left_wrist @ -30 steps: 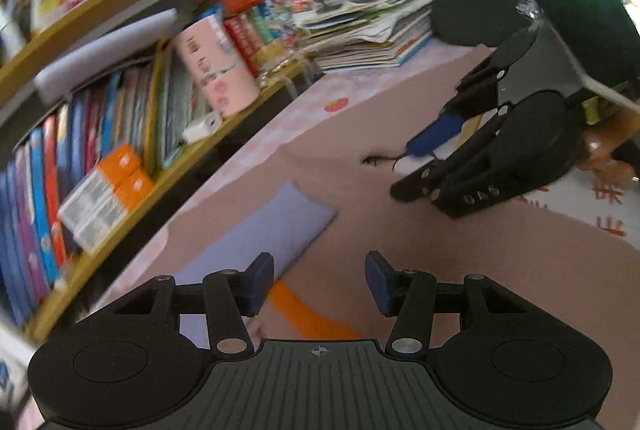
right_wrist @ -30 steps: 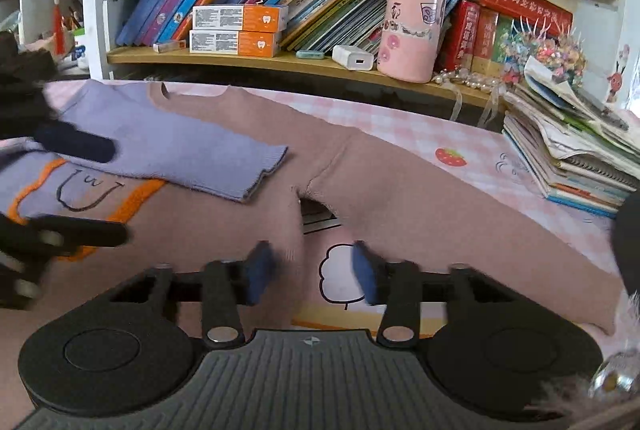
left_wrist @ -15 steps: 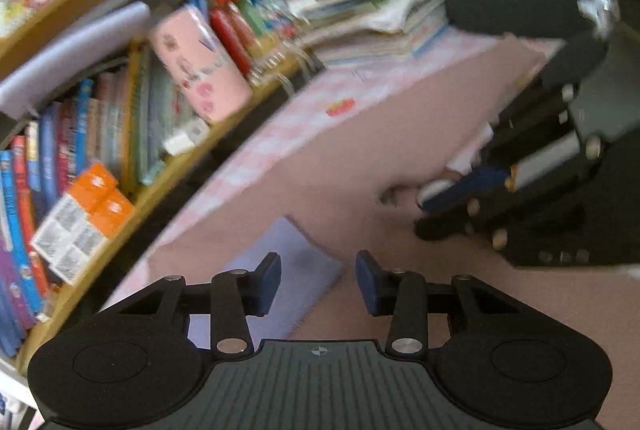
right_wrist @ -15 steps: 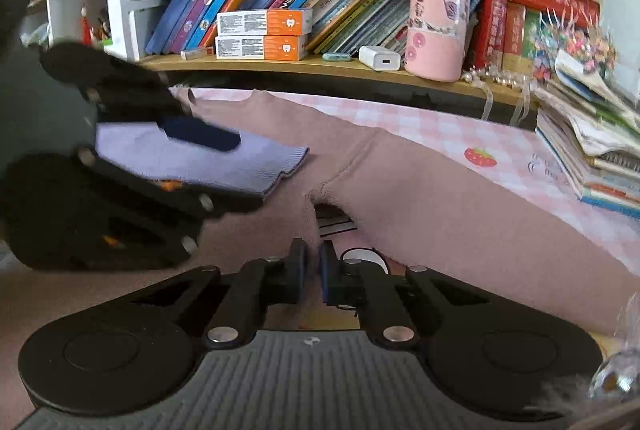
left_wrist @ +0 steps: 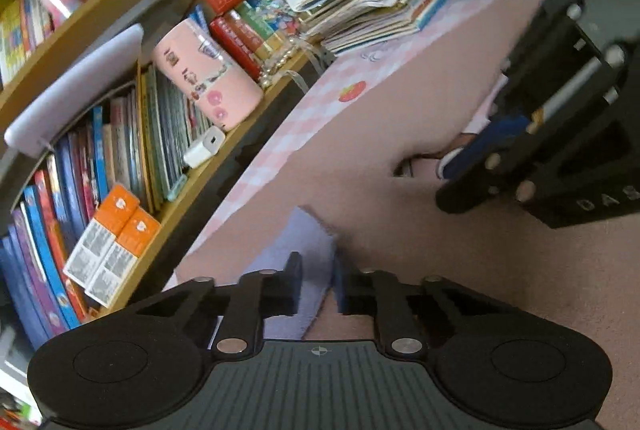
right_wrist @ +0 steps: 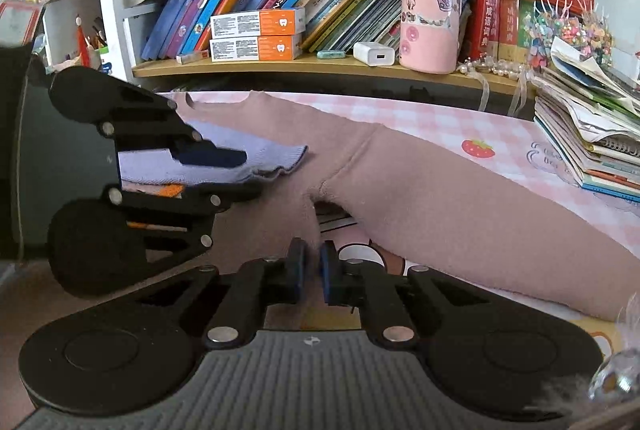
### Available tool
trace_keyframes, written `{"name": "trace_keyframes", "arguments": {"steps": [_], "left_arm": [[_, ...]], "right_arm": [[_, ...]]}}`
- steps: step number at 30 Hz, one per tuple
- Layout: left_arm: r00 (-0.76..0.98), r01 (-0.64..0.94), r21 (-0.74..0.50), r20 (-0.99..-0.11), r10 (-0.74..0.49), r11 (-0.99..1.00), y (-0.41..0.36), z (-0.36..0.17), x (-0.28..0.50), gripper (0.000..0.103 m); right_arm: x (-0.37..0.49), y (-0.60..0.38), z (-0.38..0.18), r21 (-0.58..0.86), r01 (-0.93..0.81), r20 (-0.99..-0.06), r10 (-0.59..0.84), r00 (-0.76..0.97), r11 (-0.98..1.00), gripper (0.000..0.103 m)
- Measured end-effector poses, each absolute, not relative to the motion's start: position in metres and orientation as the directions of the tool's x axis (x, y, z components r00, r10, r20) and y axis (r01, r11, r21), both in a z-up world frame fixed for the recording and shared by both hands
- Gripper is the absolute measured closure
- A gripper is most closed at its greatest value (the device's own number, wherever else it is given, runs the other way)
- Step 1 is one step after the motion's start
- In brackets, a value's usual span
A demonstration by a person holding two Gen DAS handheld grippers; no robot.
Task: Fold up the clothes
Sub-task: 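Lift and shake the sweater out with both grippers, spreading it flat, then lower the sweater onto the mat and open both grippers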
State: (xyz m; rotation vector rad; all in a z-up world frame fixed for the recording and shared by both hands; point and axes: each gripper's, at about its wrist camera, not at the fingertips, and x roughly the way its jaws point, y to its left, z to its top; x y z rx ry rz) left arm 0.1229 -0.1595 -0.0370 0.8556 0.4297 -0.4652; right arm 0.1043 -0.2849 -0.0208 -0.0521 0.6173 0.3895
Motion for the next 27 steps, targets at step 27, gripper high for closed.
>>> {"name": "trace_keyframes", "arguments": {"steps": [27], "left_arm": [[0.818, -0.319, 0.387, -0.350, 0.457, 0.865, 0.245, 0.108, 0.092, 0.099]], "right_arm": [[0.105, -0.285, -0.021, 0.070, -0.374, -0.577, 0.344, 0.741, 0.925, 0.093]]}}
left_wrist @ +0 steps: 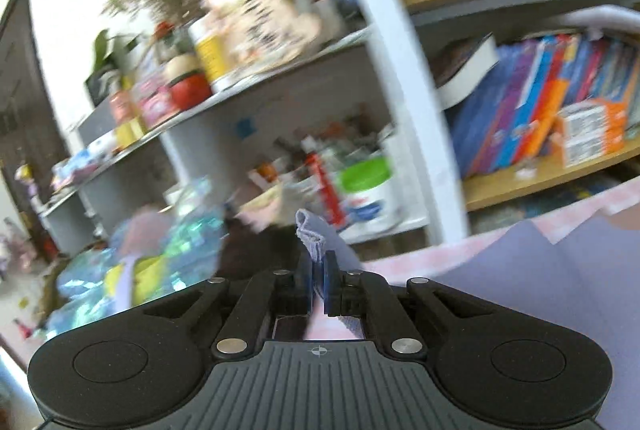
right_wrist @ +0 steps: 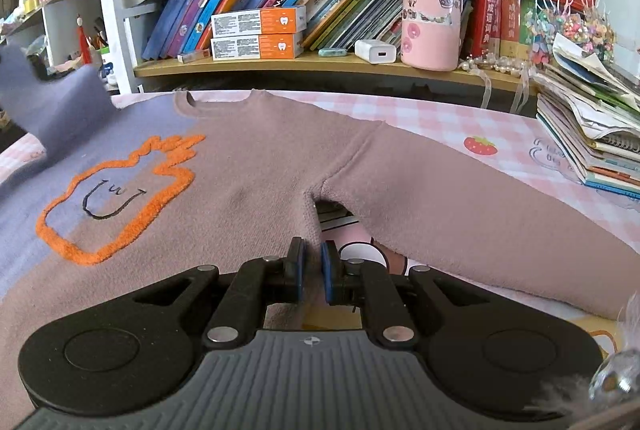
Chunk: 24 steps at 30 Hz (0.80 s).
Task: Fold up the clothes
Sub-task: 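Lower the sweater onto the mat and open both grippers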
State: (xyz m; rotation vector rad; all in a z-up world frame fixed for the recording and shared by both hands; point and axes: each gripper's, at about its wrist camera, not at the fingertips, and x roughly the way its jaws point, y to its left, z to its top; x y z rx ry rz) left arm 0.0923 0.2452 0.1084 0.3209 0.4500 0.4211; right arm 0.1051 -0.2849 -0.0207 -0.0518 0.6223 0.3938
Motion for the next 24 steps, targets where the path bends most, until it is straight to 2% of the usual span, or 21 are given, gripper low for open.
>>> {"name": "trace_keyframes", "arguments": {"steps": [2, 6, 7, 8, 10, 11, 12, 13, 14, 15, 24], "left_arm": [[0.806, -0.335, 0.382, -0.356, 0.472, 0.861, 0.258, 0.102, 0.094, 0.098], [0.797, -0.383, 0.270, -0.386, 0.464, 0.883, 0.285, 0.092, 0.078, 0.098], [0.797, -0.395, 0.243, -0.390, 0.462, 0.886, 0.291, 0.090, 0.074, 0.097], [0.795, -0.406, 0.218, -0.394, 0.461, 0.888, 0.296, 0.087, 0.070, 0.090], [0.770, -0.443, 0.231, -0.397, 0.500, 0.866, 0.300, 0.084, 0.063, 0.086], [0.754, -0.466, 0.234, -0.401, 0.521, 0.853, 0.301, 0.083, 0.059, 0.070], [0.745, -0.485, 0.217, -0.403, 0.531, 0.847, 0.301, 0.085, 0.054, 0.058], [0.739, -0.503, 0.199, -0.406, 0.538, 0.841, 0.301, 0.086, 0.048, 0.037], [0.766, -0.483, 0.153, -0.403, 0.500, 0.862, 0.296, 0.087, 0.039, 0.033], [0.791, -0.460, 0.109, -0.400, 0.462, 0.881, 0.291, 0.088, 0.031, 0.033], [0.824, -0.102, -0.075, -0.565, 0.042, 0.992, 0.196, 0.028, 0.023, 0.033]], "right_arm": [[0.106, -0.286, -0.021, 0.075, -0.374, -0.577, 0.346, 0.740, 0.924, 0.093], [0.106, -0.285, -0.021, 0.072, -0.376, -0.578, 0.346, 0.739, 0.924, 0.093], [0.106, -0.285, -0.021, 0.072, -0.376, -0.578, 0.346, 0.739, 0.924, 0.093], [0.106, -0.285, -0.021, 0.074, -0.376, -0.578, 0.347, 0.739, 0.924, 0.093], [0.106, -0.286, -0.021, 0.080, -0.376, -0.577, 0.350, 0.738, 0.923, 0.093], [0.106, -0.287, -0.021, 0.083, -0.375, -0.577, 0.352, 0.737, 0.923, 0.093], [0.106, -0.287, -0.021, 0.085, -0.375, -0.577, 0.352, 0.737, 0.923, 0.093], [0.107, -0.287, -0.021, 0.090, -0.370, -0.577, 0.351, 0.737, 0.925, 0.093], [0.107, -0.287, -0.021, 0.093, -0.366, -0.577, 0.350, 0.738, 0.926, 0.093], [0.106, -0.287, -0.021, 0.094, -0.363, -0.577, 0.348, 0.739, 0.927, 0.093], [0.105, -0.286, -0.021, 0.115, -0.325, -0.576, 0.330, 0.748, 0.939, 0.092]]}}
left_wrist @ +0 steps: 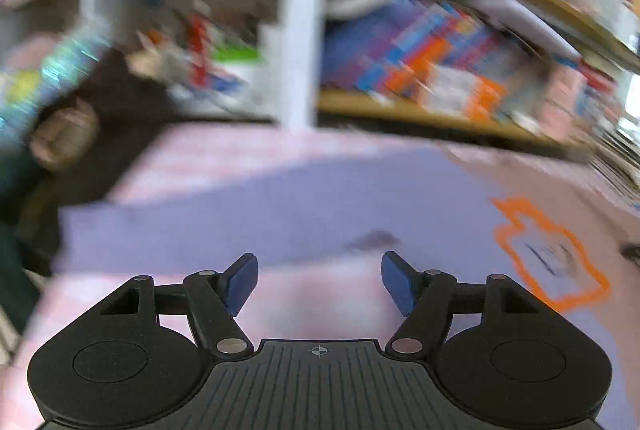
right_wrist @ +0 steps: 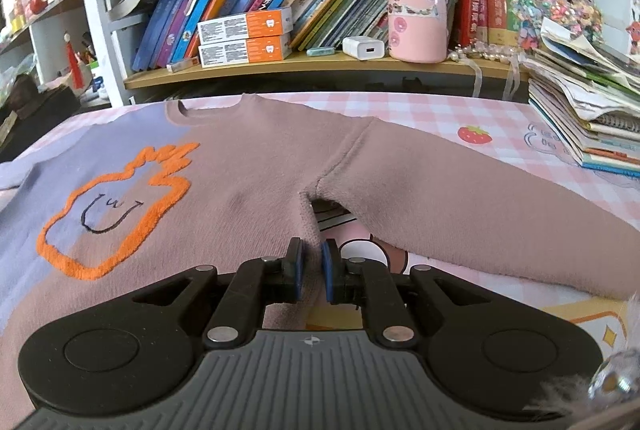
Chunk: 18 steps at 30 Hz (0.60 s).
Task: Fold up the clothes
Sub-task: 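Lower the sweater onto the mat and open both grippers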
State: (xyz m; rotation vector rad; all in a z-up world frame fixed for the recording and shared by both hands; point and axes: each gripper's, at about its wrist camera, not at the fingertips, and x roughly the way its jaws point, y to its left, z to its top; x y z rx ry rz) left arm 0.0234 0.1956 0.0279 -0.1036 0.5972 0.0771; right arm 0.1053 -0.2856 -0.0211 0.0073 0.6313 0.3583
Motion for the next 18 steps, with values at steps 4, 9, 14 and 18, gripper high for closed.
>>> {"name": "trace_keyframes", "arguments": {"steps": [4, 9, 14, 18], "left_arm": [[0.800, -0.025, -0.136, -0.597, -0.062, 0.990, 0.165, 0.008, 0.026, 0.033], [0.779, -0.025, -0.128, -0.624, -0.061, 0.991, 0.159, 0.003, 0.011, 0.033], [0.763, -0.017, -0.143, -0.641, -0.080, 0.990, 0.158, 0.004, -0.007, 0.033], [0.758, -0.022, -0.152, -0.647, -0.083, 0.988, 0.153, 0.003, -0.014, 0.033]], "right_arm": [[0.102, -0.285, -0.020, 0.128, -0.317, -0.579, 0.330, 0.746, 0.940, 0.092], [0.087, -0.287, -0.015, 0.194, -0.318, -0.597, 0.369, 0.712, 0.928, 0.059], [0.051, -0.283, -0.014, 0.169, -0.341, -0.608, 0.370, 0.702, 0.925, 0.057], [0.022, -0.281, -0.013, 0.146, -0.356, -0.617, 0.366, 0.697, 0.923, 0.059]]}}
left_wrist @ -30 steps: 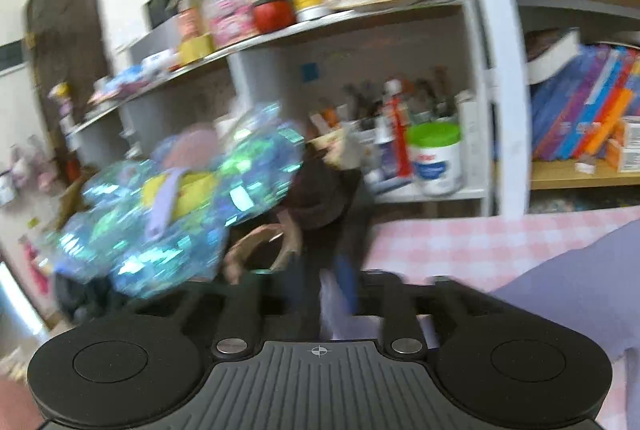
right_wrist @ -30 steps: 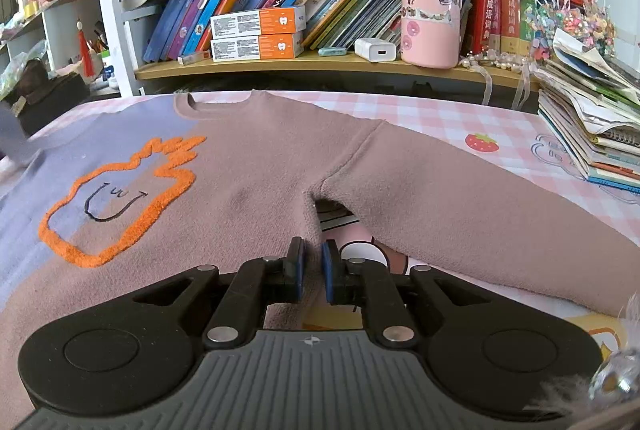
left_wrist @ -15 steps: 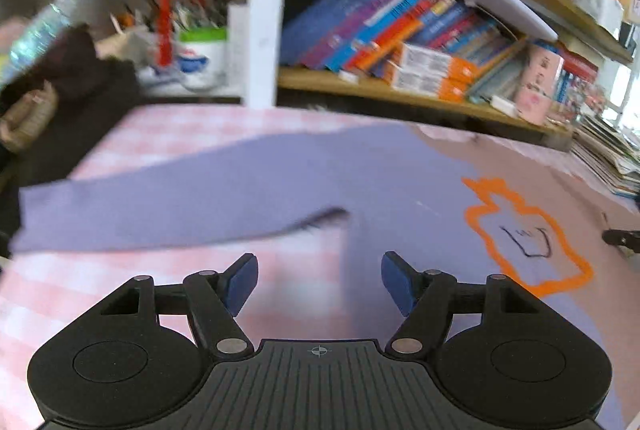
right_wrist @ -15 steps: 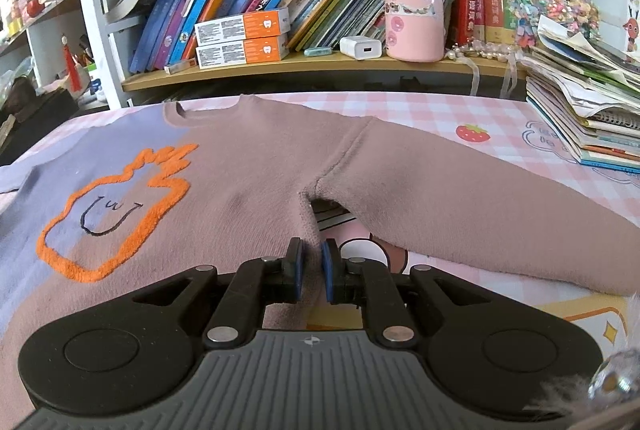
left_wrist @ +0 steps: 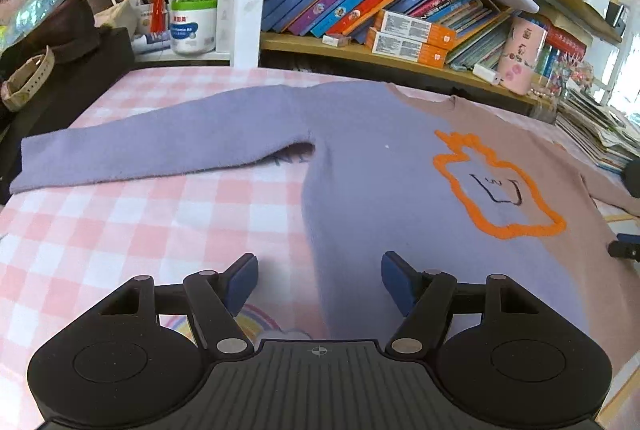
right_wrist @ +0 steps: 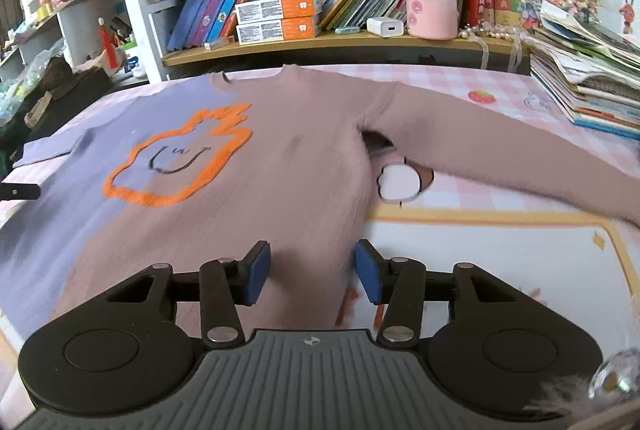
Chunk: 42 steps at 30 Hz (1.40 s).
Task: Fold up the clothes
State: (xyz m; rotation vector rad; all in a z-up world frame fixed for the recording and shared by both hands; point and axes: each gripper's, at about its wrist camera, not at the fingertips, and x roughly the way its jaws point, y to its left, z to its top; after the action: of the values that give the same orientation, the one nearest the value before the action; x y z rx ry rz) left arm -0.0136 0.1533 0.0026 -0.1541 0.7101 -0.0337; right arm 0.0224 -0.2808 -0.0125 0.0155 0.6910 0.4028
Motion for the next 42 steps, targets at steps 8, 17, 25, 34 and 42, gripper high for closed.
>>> {"name": "trace_keyframes", "arguments": {"steps": [8, 17, 25, 34, 42], "left_arm": [[0.754, -0.031, -0.168, -0.652, -0.087, 0.985, 0.149, 0.003, -0.030, 0.033], [0.761, -0.031, -0.157, -0.644, -0.078, 0.987, 0.143, 0.002, -0.047, 0.034], [0.772, -0.033, -0.149, -0.632, -0.069, 0.988, 0.138, 0.000, -0.058, 0.034], [0.787, -0.059, -0.143, -0.616, -0.042, 0.988, 0.139, 0.000, -0.054, 0.051], [0.785, -0.048, -0.115, -0.619, -0.034, 0.992, 0.135, 0.000, -0.051, 0.053]], "right_arm": [[-0.004, -0.282, -0.010, 0.125, -0.354, -0.630, 0.350, 0.694, 0.927, 0.074], [-0.027, -0.279, -0.010, 0.103, -0.342, -0.625, 0.329, 0.708, 0.934, 0.077], [-0.028, -0.274, -0.010, 0.083, -0.360, -0.628, 0.329, 0.705, 0.929, 0.084], [-0.022, -0.278, -0.013, 0.106, -0.351, -0.604, 0.341, 0.720, 0.930, 0.091], [-0.021, -0.279, -0.014, 0.096, -0.351, -0.602, 0.335, 0.724, 0.931, 0.090]]}}
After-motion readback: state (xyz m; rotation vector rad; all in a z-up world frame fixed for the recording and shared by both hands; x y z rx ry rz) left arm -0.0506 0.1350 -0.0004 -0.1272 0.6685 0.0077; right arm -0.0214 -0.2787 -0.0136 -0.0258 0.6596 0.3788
